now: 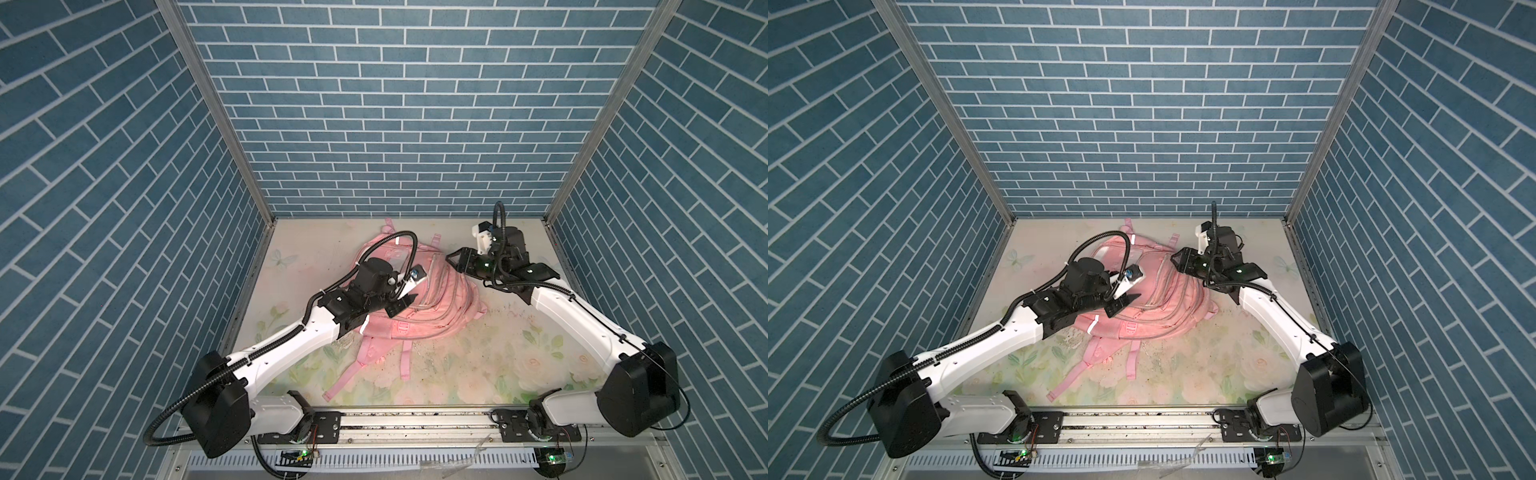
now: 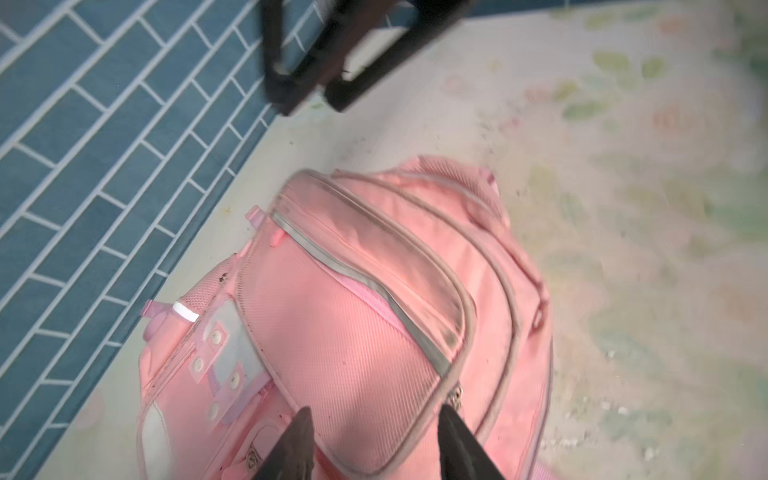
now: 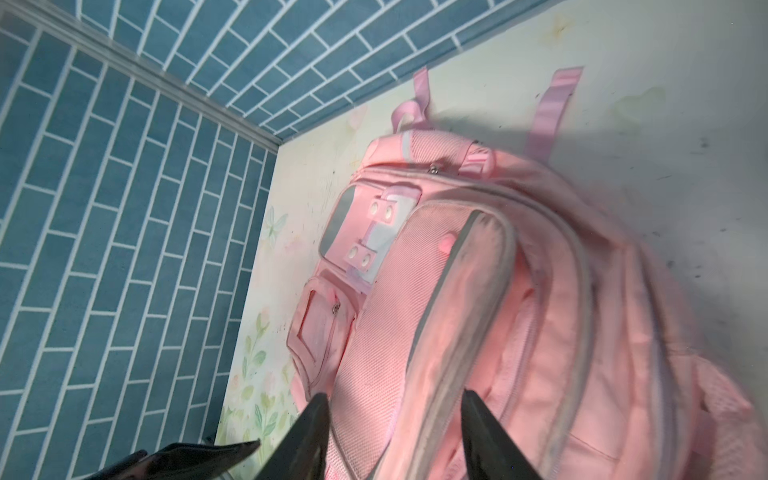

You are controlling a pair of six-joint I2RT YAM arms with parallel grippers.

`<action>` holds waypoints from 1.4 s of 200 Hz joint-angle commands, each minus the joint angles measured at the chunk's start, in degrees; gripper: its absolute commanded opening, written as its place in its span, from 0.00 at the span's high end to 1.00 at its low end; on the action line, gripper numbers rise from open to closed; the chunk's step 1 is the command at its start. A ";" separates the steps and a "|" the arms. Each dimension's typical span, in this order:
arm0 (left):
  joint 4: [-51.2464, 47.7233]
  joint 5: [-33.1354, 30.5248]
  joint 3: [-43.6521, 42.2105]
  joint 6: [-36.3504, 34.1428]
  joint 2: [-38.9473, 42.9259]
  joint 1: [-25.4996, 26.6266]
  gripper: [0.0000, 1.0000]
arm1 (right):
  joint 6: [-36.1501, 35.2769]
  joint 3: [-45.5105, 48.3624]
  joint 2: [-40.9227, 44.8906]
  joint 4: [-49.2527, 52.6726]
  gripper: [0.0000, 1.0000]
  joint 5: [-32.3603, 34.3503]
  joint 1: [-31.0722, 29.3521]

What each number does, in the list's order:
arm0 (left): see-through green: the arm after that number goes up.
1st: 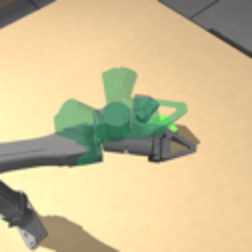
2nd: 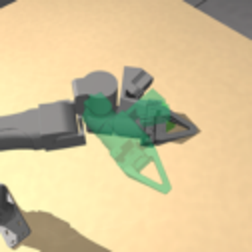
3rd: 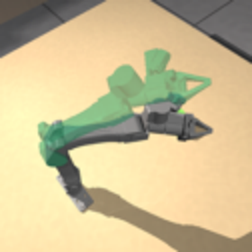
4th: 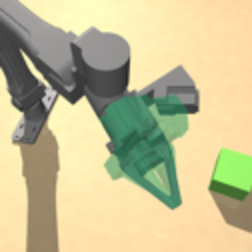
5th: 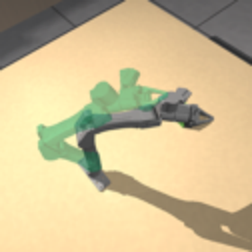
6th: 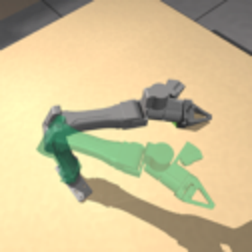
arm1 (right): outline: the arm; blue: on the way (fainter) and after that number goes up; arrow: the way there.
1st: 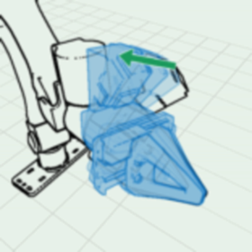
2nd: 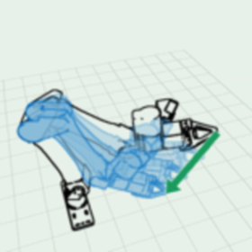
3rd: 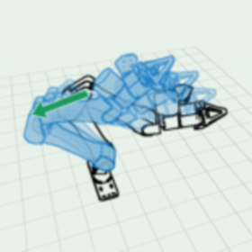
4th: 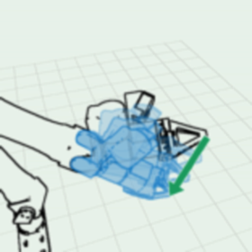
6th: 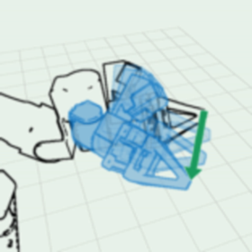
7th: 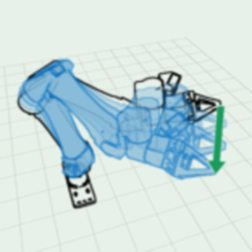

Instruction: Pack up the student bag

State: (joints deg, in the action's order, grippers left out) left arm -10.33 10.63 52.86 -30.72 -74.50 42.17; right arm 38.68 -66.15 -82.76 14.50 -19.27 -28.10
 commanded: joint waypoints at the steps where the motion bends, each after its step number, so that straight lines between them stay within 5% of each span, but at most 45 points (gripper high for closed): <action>1: -1.31 0.79 -2.34 -14.40 0.42 0.00 0.50 | -0.78 -1.63 -4.84 5.81 0.51 2.84 -0.86; 54: 8.52 -1.22 -9.50 -16.38 -0.53 -0.07 0.50 | 0.41 2.79 -3.73 8.88 0.53 9.26 -2.05; 140: 19.54 -12.15 -12.40 -13.21 -4.46 1.76 0.55 | 0.09 2.44 -8.38 7.99 0.53 8.64 -2.05; 173: 19.36 -9.77 -13.43 -14.86 -6.15 1.99 0.43 | -0.68 1.26 -9.37 7.21 0.53 8.00 -1.92; 202: 21.44 -12.97 -13.73 -13.34 -8.33 2.11 0.43 | -0.97 0.41 -9.87 7.05 0.53 7.67 -1.79; 226: 18.93 -11.44 -11.60 -11.10 -9.96 2.04 0.58 | -1.51 0.25 -10.09 6.98 0.53 7.49 -1.74; 254: 17.36 -10.22 -11.11 -8.31 -9.12 3.67 1.00 | -2.31 -0.02 -10.40 6.38 0.53 7.26 -1.07; 280: 17.12 -6.79 -11.82 -4.23 -7.68 7.23 1.00 | -1.06 -0.21 -10.98 3.02 0.54 3.30 0.74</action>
State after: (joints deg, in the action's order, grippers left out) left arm 9.32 -0.97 40.93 -40.07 -83.44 46.00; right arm 38.50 -64.58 -92.09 20.05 -13.30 -28.88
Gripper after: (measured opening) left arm 0.083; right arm 0.465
